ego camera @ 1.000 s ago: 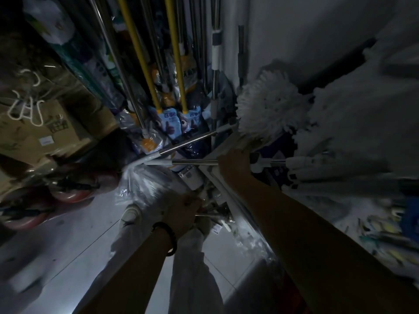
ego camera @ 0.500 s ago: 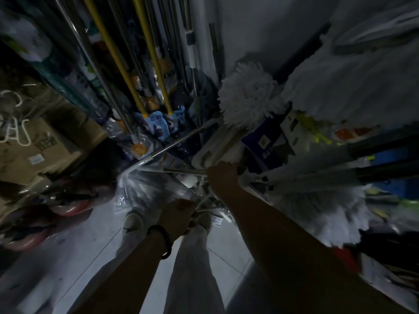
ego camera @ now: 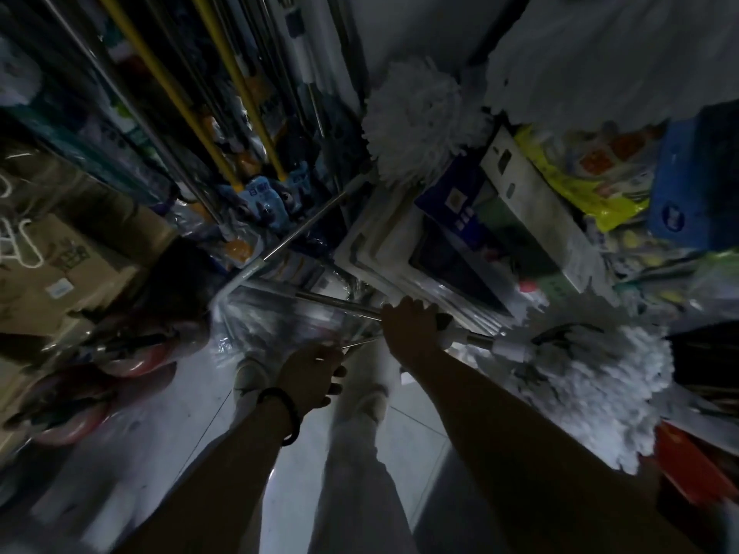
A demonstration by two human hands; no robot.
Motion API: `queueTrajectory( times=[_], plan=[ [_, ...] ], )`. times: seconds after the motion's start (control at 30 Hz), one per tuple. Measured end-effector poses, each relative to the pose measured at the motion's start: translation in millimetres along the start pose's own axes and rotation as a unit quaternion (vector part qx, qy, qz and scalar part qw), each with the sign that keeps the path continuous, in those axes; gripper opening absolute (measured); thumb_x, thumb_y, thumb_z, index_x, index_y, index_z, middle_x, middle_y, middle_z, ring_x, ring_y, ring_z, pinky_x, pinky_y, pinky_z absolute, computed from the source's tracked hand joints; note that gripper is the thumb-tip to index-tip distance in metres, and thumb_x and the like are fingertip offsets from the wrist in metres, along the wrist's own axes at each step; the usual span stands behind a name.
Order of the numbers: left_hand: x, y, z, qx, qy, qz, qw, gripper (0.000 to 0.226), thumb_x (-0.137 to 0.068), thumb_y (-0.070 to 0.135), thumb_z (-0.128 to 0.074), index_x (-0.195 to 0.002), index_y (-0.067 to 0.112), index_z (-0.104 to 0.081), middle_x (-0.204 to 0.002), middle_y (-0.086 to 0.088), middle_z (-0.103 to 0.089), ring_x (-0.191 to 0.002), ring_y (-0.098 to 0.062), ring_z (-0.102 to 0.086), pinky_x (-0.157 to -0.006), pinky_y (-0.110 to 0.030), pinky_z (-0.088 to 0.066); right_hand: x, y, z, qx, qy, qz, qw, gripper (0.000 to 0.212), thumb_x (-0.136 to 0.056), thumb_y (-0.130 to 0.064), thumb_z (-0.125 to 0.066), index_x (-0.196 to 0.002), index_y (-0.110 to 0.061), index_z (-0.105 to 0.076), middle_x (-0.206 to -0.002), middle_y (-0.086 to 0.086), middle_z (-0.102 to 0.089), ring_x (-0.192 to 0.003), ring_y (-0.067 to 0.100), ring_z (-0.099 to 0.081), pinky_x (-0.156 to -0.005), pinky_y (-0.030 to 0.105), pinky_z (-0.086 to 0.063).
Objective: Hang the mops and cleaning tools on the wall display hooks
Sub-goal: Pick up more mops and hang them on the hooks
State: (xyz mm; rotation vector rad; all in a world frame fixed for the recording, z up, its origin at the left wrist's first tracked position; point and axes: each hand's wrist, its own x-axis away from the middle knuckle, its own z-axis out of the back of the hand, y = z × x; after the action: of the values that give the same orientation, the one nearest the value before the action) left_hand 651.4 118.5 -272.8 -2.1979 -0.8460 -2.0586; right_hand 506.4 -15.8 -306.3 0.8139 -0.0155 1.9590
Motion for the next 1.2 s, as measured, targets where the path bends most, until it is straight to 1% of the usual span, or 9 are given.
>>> queueTrajectory(
  times=[0.13, 0.33, 0.43, 0.6, 0.67, 0.73, 0.9, 1.1, 1.2],
  plan=[
    [1.7, -11.8, -14.0, 0.012, -0.002, 0.011, 1.000, 0.020, -0.104, 0.026, -0.061, -0.117, 0.013, -0.066, -0.092, -0.005, -0.071, -0.066, -0.020, -0.062, -0.059, -0.027, -0.046, 26.7, 24.3, -6.0, 0.027, 0.007, 0.042, 0.999, 0.021, -0.104, -0.020, -0.054, -0.117, -0.009, -0.066, -0.113, 0.015, -0.065, -0.107, 0.035, -0.065, -0.104, 0.057, -0.048],
    [14.6, -14.5, -65.6, 0.021, -0.006, 0.025, 0.999, 0.018, -0.105, 0.031, -0.057, -0.114, 0.019, -0.066, -0.098, -0.003, -0.070, -0.075, -0.019, -0.064, -0.070, -0.031, -0.052, 65.8, 74.9, -16.5, 0.032, 0.022, 0.013, 0.999, 0.017, -0.079, -0.024, -0.083, -0.079, -0.018, -0.067, -0.072, 0.007, -0.062, -0.065, 0.027, -0.065, -0.073, 0.052, -0.060],
    [23.4, -18.4, -93.3, 0.053, -0.009, 0.022, 0.998, 0.023, -0.107, 0.032, -0.054, -0.124, 0.018, -0.063, -0.106, -0.004, -0.070, -0.091, -0.025, -0.068, -0.091, -0.043, -0.056, 88.7, 93.7, -2.8, -0.024, 0.031, 0.002, 0.999, 0.023, -0.066, -0.049, -0.087, -0.065, -0.037, -0.067, -0.060, -0.011, -0.061, -0.054, 0.009, -0.063, -0.056, 0.034, -0.060],
    [50.3, -13.0, -122.9, 0.144, -0.003, -0.014, 0.990, 0.022, -0.107, 0.039, -0.053, -0.110, 0.020, -0.063, -0.112, -0.006, -0.066, -0.089, -0.026, -0.068, -0.081, -0.040, -0.059, 141.5, 108.9, 12.3, -0.009, 0.092, 0.048, 0.995, 0.021, -0.092, -0.013, -0.066, -0.111, -0.022, -0.070, -0.095, 0.011, -0.067, -0.083, 0.031, -0.069, -0.084, 0.053, -0.057],
    [60.3, -10.3, -125.6, 0.190, 0.011, -0.042, 0.981, 0.031, -0.105, 0.040, -0.057, -0.121, 0.015, -0.063, -0.123, -0.011, -0.069, -0.095, -0.027, -0.072, -0.086, -0.044, -0.061, 155.8, 112.3, 23.0, -0.085, 0.065, 0.069, 0.992, 0.034, -0.101, -0.012, -0.053, -0.133, -0.021, -0.061, -0.118, 0.015, -0.065, -0.107, 0.038, -0.065, -0.097, 0.056, -0.048],
    [76.5, -7.5, -125.9, 0.240, 0.018, -0.056, 0.969, 0.043, -0.103, 0.040, -0.060, -0.133, 0.009, -0.059, -0.132, -0.015, -0.068, -0.102, -0.029, -0.074, -0.090, -0.048, -0.063, 169.5, 113.7, 29.4, -0.096, 0.057, 0.074, 0.991, 0.040, -0.102, -0.013, -0.052, -0.141, -0.025, -0.053, -0.125, 0.014, -0.060, -0.112, 0.036, -0.062, -0.100, 0.056, -0.046],
    [117.6, -3.7, -124.0, 0.323, 0.042, -0.106, 0.939, 0.040, -0.107, 0.023, -0.057, -0.141, 0.004, -0.045, -0.129, -0.029, -0.060, -0.099, -0.041, -0.070, -0.063, -0.049, -0.064, 200.8, 110.3, 35.0, -0.159, 0.074, 0.074, 0.982, 0.037, -0.108, -0.022, -0.046, -0.143, -0.030, -0.052, -0.124, 0.014, -0.058, -0.108, 0.035, -0.063, -0.097, 0.054, -0.051],
    [162.5, 8.3, -119.2, 0.286, 0.053, -0.196, 0.937, 0.031, -0.105, 0.013, -0.059, -0.134, 0.006, -0.049, -0.113, -0.021, -0.065, -0.087, -0.031, -0.073, -0.065, -0.047, -0.066, 224.8, 109.7, 61.5, -0.284, 0.065, 0.082, 0.953, 0.038, -0.103, -0.031, -0.052, -0.140, -0.037, -0.054, -0.116, 0.008, -0.062, -0.104, 0.031, -0.066, -0.092, 0.051, -0.057],
    [181.2, 13.1, -113.0, 0.241, 0.047, -0.249, 0.937, 0.035, -0.104, 0.014, -0.059, -0.136, 0.004, -0.049, -0.121, -0.028, -0.065, -0.087, -0.033, -0.076, -0.072, -0.052, -0.064, 236.2, 114.1, 84.7, -0.354, 0.081, 0.092, 0.927, 0.028, -0.099, -0.037, -0.058, -0.125, -0.036, -0.066, -0.110, 0.002, -0.072, -0.101, 0.026, -0.071, -0.088, 0.043, -0.058]
  ],
)
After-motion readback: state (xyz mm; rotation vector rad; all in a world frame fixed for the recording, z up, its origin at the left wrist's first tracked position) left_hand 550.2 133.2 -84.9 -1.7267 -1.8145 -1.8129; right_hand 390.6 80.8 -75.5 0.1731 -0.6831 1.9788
